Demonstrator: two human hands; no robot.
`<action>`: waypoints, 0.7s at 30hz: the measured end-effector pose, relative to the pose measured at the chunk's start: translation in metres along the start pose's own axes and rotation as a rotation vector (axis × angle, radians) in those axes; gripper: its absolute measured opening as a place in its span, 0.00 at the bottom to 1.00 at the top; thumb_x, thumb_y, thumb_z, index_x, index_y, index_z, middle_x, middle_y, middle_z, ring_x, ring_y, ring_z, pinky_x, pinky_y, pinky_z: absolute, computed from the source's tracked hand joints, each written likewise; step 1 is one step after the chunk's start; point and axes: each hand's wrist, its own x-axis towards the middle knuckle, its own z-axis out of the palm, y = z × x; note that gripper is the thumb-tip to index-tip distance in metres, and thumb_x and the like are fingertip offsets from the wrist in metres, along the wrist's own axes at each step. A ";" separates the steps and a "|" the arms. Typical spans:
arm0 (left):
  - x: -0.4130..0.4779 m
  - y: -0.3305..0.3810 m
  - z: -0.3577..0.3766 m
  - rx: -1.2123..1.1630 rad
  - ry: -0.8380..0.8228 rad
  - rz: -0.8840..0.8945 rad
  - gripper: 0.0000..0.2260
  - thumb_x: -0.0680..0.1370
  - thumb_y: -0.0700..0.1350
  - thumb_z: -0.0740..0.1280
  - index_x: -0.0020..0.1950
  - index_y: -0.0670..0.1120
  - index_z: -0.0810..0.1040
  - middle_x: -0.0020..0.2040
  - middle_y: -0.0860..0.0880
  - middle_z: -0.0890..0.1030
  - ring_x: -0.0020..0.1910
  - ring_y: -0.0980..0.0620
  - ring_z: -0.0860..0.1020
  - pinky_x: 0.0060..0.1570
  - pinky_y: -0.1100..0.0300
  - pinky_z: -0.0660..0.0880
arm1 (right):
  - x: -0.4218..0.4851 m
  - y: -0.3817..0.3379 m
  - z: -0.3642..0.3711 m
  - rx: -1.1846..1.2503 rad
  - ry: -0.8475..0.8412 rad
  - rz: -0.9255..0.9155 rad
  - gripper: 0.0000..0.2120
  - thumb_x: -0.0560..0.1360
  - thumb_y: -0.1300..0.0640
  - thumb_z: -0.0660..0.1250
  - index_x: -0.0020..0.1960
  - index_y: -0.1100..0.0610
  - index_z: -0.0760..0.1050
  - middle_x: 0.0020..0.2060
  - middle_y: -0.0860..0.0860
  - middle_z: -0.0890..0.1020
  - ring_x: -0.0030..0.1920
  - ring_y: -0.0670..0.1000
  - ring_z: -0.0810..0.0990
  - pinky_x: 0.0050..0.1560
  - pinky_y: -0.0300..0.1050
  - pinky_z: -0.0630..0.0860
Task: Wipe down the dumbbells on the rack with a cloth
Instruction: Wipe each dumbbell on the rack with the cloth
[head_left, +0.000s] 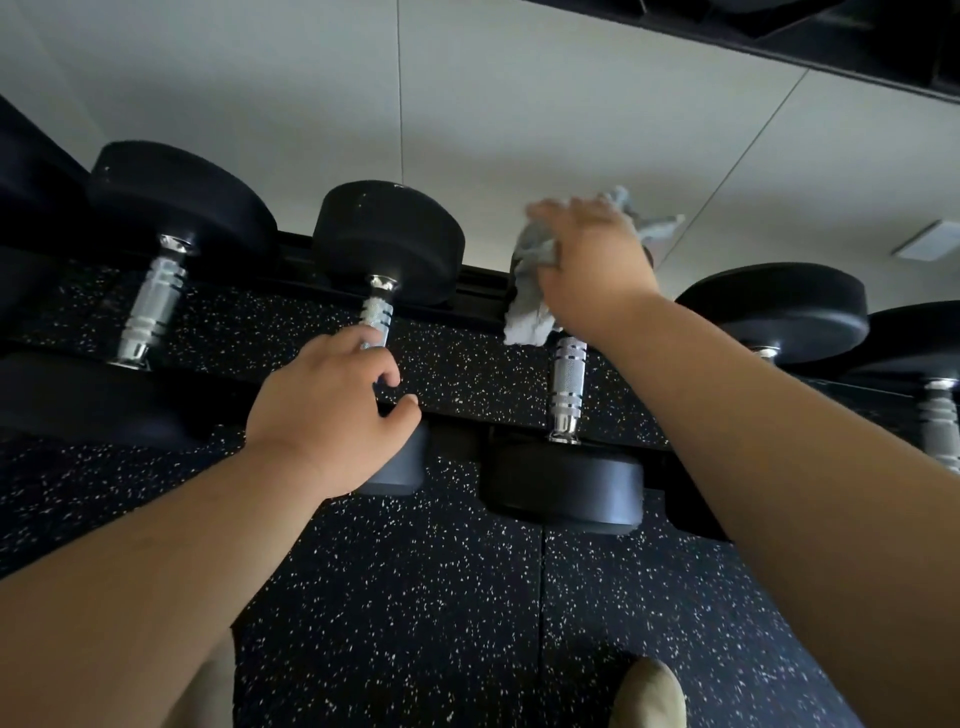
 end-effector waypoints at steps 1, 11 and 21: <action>0.000 -0.001 0.000 0.002 0.004 0.003 0.13 0.77 0.62 0.64 0.54 0.57 0.80 0.72 0.60 0.73 0.66 0.52 0.73 0.49 0.54 0.71 | 0.001 0.001 0.003 -0.127 -0.023 -0.119 0.16 0.78 0.58 0.65 0.64 0.49 0.79 0.60 0.49 0.82 0.66 0.55 0.76 0.78 0.53 0.61; 0.000 -0.003 0.004 -0.043 0.020 0.003 0.11 0.76 0.62 0.65 0.51 0.57 0.79 0.69 0.61 0.74 0.64 0.53 0.74 0.49 0.54 0.72 | -0.018 0.047 -0.001 0.438 0.108 0.456 0.33 0.75 0.34 0.69 0.74 0.47 0.69 0.65 0.53 0.78 0.60 0.55 0.79 0.50 0.43 0.79; 0.000 -0.003 0.004 -0.024 0.039 0.022 0.12 0.76 0.62 0.65 0.50 0.56 0.80 0.67 0.61 0.76 0.63 0.53 0.74 0.45 0.56 0.69 | -0.002 -0.001 0.005 -0.537 -0.134 -0.205 0.27 0.69 0.36 0.70 0.66 0.43 0.76 0.70 0.49 0.74 0.74 0.61 0.65 0.72 0.63 0.65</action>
